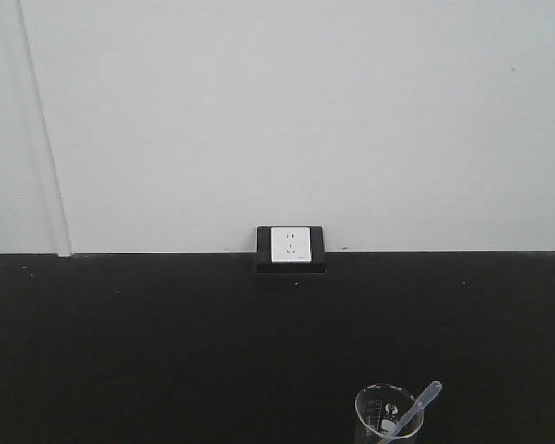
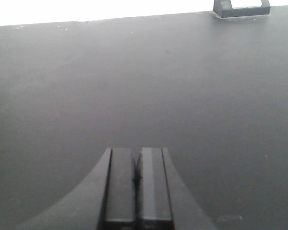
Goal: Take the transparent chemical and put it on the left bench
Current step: 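Reach the right gripper toward the clear dropper standing in the glass beaker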
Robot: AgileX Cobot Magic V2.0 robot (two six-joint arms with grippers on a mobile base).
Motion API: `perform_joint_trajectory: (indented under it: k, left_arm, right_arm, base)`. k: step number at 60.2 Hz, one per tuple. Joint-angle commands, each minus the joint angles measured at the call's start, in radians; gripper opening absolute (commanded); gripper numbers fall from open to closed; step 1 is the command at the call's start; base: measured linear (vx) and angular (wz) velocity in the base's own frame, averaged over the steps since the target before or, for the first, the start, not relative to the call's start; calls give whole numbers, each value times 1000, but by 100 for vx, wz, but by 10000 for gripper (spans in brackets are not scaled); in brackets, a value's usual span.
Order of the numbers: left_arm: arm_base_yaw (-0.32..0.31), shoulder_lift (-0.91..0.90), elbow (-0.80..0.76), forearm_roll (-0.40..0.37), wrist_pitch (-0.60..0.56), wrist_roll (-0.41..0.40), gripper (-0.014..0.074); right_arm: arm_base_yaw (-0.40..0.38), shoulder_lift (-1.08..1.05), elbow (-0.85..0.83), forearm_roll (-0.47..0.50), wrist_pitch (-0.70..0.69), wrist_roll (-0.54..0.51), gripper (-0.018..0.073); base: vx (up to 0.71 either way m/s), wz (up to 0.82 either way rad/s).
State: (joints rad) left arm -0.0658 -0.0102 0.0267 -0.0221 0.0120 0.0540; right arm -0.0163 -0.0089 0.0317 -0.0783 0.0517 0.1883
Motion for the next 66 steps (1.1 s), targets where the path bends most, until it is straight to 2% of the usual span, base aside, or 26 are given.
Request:
perform_joint_trajectory:
  k: [1, 20, 30, 49, 66]
  left_arm:
    - [-2, -19, 16, -1, -78, -8, -3]
    - [-2, -19, 16, -1, -78, -8, -3]
    - [-2, -19, 16, -1, -78, -8, -3]
    - [-2, -19, 16, -1, -78, -8, -3]
    - [-2, -19, 16, -1, -78, -8, -3]
  right_arm:
    - [-6, -12, 6, -3, -82, 0, -7]
    - [-6, -12, -11, -3, -136, 0, -7]
    - [-6, 17, -150, -4, -134, -2, -7]
    - [-6, 461, -545, -3, -144, -3, -7]
    - [-6, 685, -638, 0, -183, 23, 8]
  base:
    - [0, 0]
    - [0, 0]
    - [0, 0]
    - [0, 0]
    - [0, 0]
